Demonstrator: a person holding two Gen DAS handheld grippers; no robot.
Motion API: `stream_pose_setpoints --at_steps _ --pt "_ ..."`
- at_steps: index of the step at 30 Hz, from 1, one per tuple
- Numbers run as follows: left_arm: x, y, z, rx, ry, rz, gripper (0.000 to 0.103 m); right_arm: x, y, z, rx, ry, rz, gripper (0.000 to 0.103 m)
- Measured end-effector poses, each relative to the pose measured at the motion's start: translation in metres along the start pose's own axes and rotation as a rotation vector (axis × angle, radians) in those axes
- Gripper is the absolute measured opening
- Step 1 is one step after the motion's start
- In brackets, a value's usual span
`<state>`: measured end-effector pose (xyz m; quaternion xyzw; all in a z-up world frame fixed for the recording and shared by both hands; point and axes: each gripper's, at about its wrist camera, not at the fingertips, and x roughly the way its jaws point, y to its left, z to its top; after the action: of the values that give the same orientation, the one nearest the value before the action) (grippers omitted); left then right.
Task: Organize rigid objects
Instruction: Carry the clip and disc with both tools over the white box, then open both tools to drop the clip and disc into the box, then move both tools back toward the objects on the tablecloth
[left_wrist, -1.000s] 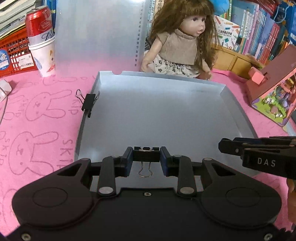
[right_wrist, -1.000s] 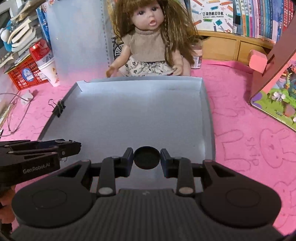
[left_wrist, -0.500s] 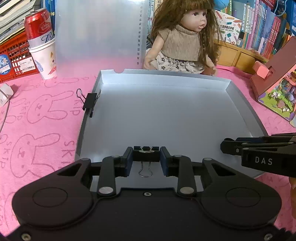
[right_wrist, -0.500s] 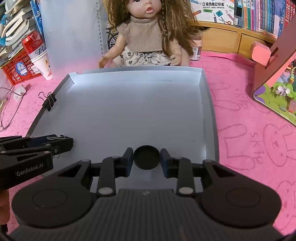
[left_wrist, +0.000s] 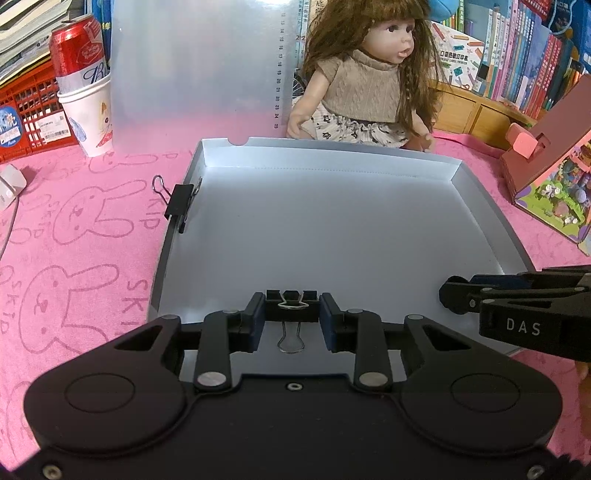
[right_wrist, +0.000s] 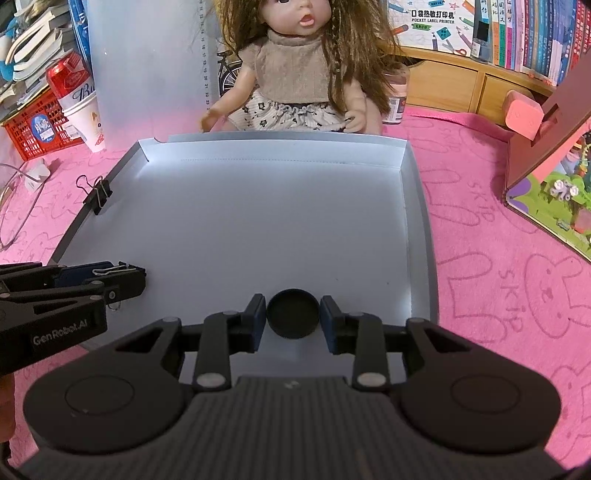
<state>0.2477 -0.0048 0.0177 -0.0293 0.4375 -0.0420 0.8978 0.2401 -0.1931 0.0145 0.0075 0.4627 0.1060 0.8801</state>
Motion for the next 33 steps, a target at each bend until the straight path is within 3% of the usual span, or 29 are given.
stream_pose_setpoints --at_steps 2,8,13,15,25,33 --pt "-0.002 0.001 0.0 0.001 -0.006 0.002 0.031 -0.001 0.0 0.0 0.003 -0.008 0.003 0.054" --pt "-0.016 0.004 0.001 0.002 -0.051 0.017 0.051 -0.013 0.001 0.0 -0.008 -0.048 0.002 0.06" --pt "-0.033 0.005 -0.002 0.017 -0.093 0.024 0.071 -0.03 0.005 -0.005 -0.035 -0.116 0.002 0.08" --pt "-0.042 0.006 -0.005 0.021 -0.116 0.026 0.076 -0.038 0.006 -0.007 -0.036 -0.143 0.009 0.083" --pt "-0.08 0.01 -0.028 0.006 -0.193 -0.02 0.08 -0.079 0.011 -0.03 -0.031 -0.283 0.06 0.093" --pt "-0.108 0.008 -0.056 0.025 -0.251 -0.019 0.081 -0.101 0.01 -0.058 -0.017 -0.349 0.074 0.093"
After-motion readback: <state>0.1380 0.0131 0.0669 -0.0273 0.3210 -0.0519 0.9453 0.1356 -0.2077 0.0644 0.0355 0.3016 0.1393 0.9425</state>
